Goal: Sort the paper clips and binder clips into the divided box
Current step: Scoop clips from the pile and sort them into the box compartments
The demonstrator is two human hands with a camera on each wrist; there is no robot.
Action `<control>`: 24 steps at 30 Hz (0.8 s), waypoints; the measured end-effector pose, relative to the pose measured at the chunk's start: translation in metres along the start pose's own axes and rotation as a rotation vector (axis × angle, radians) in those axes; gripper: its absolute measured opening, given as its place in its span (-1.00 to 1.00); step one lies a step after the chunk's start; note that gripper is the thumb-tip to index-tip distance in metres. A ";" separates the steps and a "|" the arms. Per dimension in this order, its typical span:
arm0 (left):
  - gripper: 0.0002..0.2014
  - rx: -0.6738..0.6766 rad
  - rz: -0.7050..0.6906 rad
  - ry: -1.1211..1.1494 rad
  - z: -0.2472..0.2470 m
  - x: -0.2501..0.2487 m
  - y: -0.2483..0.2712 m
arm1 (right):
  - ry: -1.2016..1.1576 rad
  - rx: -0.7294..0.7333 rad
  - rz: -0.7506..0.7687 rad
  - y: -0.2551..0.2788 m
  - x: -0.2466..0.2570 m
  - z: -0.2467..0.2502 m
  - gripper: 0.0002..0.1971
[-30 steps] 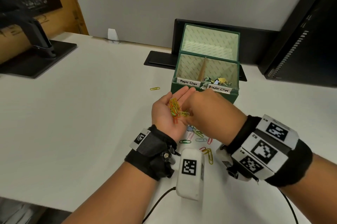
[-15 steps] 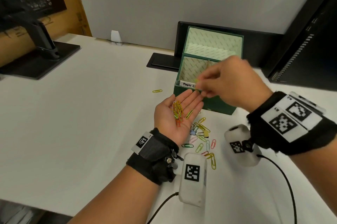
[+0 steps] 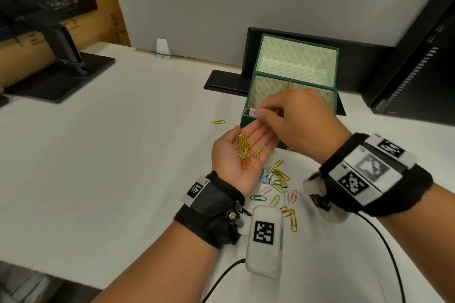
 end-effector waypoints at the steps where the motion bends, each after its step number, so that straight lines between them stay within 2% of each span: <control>1: -0.47 0.011 0.006 -0.009 0.000 0.001 0.000 | -0.043 0.042 -0.008 0.006 0.006 -0.001 -0.74; 5: -0.53 -0.003 0.009 -0.045 -0.002 0.004 0.002 | -0.020 0.214 -0.060 0.020 0.017 -0.018 -0.78; 9: -0.56 -0.024 0.010 -0.029 -0.001 0.003 0.003 | -0.082 0.176 -0.060 0.021 0.020 -0.026 -0.94; 13: -0.55 -0.043 0.011 -0.029 -0.004 0.003 0.006 | -0.411 0.201 -0.203 0.020 0.009 -0.025 -0.86; 15: -0.55 -0.051 0.005 -0.014 -0.005 0.001 0.006 | -0.617 0.232 -0.268 0.021 0.005 -0.023 -0.91; 17: -0.54 -0.054 -0.012 0.001 -0.005 0.001 0.005 | -0.774 0.221 -0.301 0.023 0.005 -0.020 -0.97; 21: -0.49 0.005 -0.029 0.099 -0.001 0.004 0.002 | -0.952 0.182 -0.289 0.022 0.001 -0.012 -0.91; 24: -0.51 0.018 -0.007 0.110 0.000 0.004 0.001 | -1.020 0.014 -0.317 0.011 -0.002 -0.004 -0.88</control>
Point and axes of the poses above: each hand's wrist, its own y-axis away from the middle knuckle, its own z-axis out of the back of the hand, x = y × z, the point moved 1 cm from there along -y, towards the middle knuckle, and after that the axes turned 6 degrees about x, right-handed, at the moved point
